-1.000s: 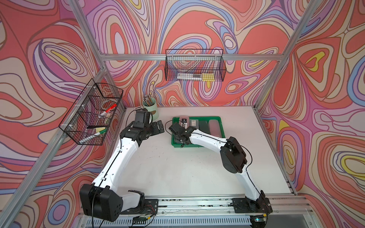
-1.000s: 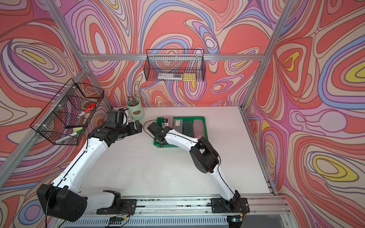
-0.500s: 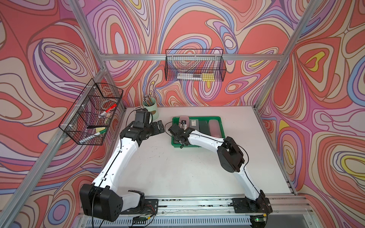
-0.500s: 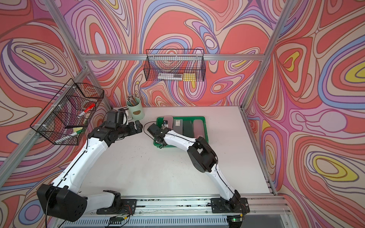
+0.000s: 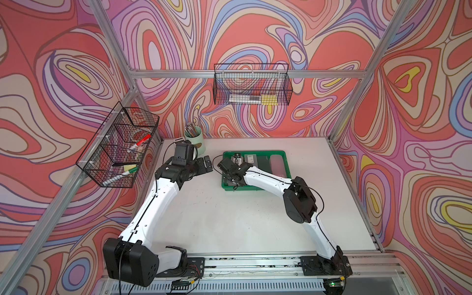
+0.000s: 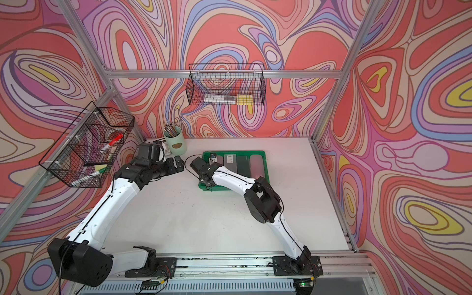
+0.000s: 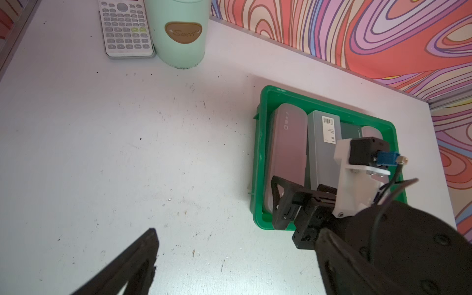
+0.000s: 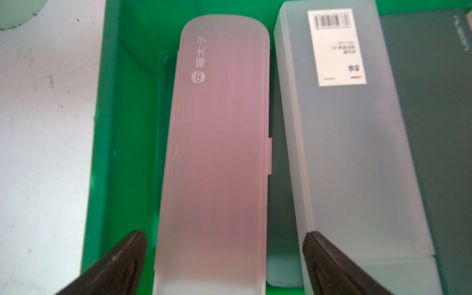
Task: Put the pencil case into the storage box
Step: Place the pencil case at the storage box.
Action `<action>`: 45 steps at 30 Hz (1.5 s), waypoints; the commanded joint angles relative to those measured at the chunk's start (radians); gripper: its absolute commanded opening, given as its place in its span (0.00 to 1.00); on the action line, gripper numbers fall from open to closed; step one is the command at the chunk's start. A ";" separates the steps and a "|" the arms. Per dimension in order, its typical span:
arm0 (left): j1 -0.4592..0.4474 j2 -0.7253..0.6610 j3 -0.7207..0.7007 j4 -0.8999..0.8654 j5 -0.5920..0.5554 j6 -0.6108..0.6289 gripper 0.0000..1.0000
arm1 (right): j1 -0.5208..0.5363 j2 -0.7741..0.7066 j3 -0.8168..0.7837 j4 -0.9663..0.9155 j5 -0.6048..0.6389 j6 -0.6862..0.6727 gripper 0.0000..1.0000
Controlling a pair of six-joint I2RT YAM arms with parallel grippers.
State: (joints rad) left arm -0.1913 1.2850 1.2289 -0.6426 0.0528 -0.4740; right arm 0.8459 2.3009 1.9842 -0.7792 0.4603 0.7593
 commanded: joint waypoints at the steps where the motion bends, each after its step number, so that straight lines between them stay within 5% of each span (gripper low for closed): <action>1: -0.002 -0.010 -0.006 0.012 0.004 0.013 0.99 | -0.045 -0.056 0.040 0.002 -0.005 -0.029 0.98; 10: -0.002 -0.003 -0.014 0.015 0.008 0.008 0.99 | -0.087 0.078 0.187 -0.050 -0.083 -0.106 0.91; 14: -0.002 -0.001 -0.013 0.015 0.009 0.007 0.99 | -0.088 0.116 0.205 -0.079 -0.061 -0.111 0.98; 33: -0.002 0.007 -0.012 0.017 0.012 0.008 0.99 | -0.049 0.212 0.258 -0.238 0.097 -0.139 0.98; 45: -0.002 0.005 -0.021 0.011 0.015 -0.007 0.99 | -0.049 0.081 0.126 -0.180 0.124 -0.145 0.98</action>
State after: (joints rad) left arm -0.1913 1.2854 1.2217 -0.6418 0.0639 -0.4770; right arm 0.8017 2.4268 2.1620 -0.9234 0.5797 0.6327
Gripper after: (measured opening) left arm 0.993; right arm 0.983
